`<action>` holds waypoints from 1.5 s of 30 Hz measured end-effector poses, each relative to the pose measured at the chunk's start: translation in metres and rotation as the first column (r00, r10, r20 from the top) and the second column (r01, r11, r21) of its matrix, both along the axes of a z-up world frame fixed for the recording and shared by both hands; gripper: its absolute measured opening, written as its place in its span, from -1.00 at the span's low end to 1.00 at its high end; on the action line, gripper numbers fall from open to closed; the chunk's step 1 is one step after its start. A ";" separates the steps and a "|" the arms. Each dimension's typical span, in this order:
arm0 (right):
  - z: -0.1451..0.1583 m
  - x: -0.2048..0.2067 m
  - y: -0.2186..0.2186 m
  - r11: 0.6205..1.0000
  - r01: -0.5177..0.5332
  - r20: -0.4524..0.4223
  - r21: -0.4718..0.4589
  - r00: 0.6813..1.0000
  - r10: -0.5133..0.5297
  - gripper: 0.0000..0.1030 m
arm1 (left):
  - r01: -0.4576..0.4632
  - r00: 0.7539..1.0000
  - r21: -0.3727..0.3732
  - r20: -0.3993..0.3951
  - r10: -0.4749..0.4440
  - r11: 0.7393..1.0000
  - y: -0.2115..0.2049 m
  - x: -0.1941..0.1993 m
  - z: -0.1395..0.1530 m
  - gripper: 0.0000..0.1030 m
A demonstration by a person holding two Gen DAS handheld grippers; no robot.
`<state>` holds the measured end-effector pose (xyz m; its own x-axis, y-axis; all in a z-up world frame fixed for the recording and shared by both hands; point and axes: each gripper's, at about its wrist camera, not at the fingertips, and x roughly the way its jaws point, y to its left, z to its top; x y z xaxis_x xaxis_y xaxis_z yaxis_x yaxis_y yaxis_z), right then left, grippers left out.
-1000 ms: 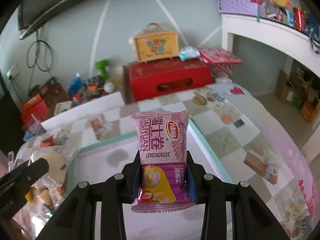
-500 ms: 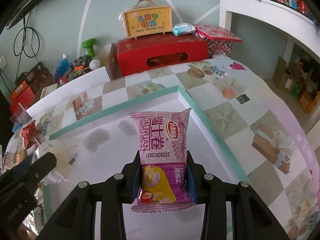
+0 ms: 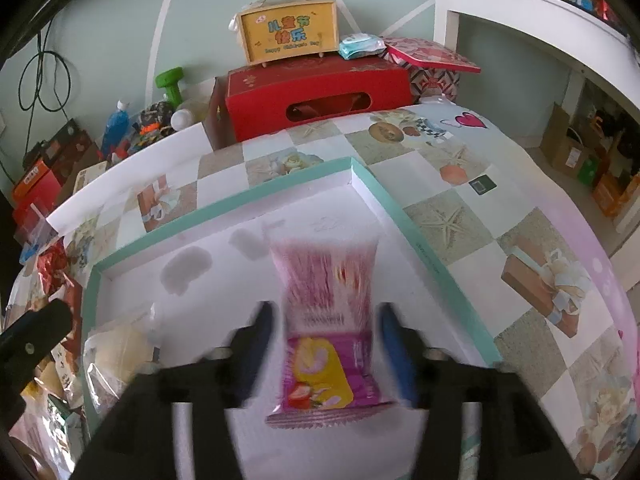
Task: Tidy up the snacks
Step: 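Carry swiss roll bag into teal-rimmed tray with right gripper while left gripper places bun there, then open both grippers and move them back over the snack pile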
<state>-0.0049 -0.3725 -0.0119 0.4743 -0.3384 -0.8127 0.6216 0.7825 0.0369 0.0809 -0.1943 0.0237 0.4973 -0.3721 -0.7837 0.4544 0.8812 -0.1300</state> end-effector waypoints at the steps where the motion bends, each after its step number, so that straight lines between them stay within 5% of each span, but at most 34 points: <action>1: 0.001 0.000 0.001 1.000 -0.005 0.002 -0.003 1.000 0.005 0.42 | -0.006 1.000 0.005 0.006 0.006 1.000 0.002 0.001 0.001 0.64; 11: 0.008 0.003 0.010 0.999 -0.026 -0.003 -0.046 1.000 0.026 1.00 | -0.099 0.995 0.013 0.024 0.099 0.995 0.021 0.010 -0.002 0.92; 21: 0.014 0.002 0.014 0.996 -0.030 0.032 -0.089 0.999 0.033 1.00 | -0.164 0.982 0.007 0.094 0.163 0.986 0.036 0.015 0.000 1.00; 36: 0.022 -0.004 0.015 0.994 -0.014 0.056 -0.110 0.998 0.020 1.00 | -0.257 0.963 -0.049 0.068 0.260 0.965 0.085 0.019 0.009 1.00; 45: 0.029 -0.003 0.026 0.996 -0.049 0.079 -0.074 0.995 0.055 1.00 | -0.413 0.905 0.023 0.118 0.408 0.910 0.151 0.024 0.011 1.00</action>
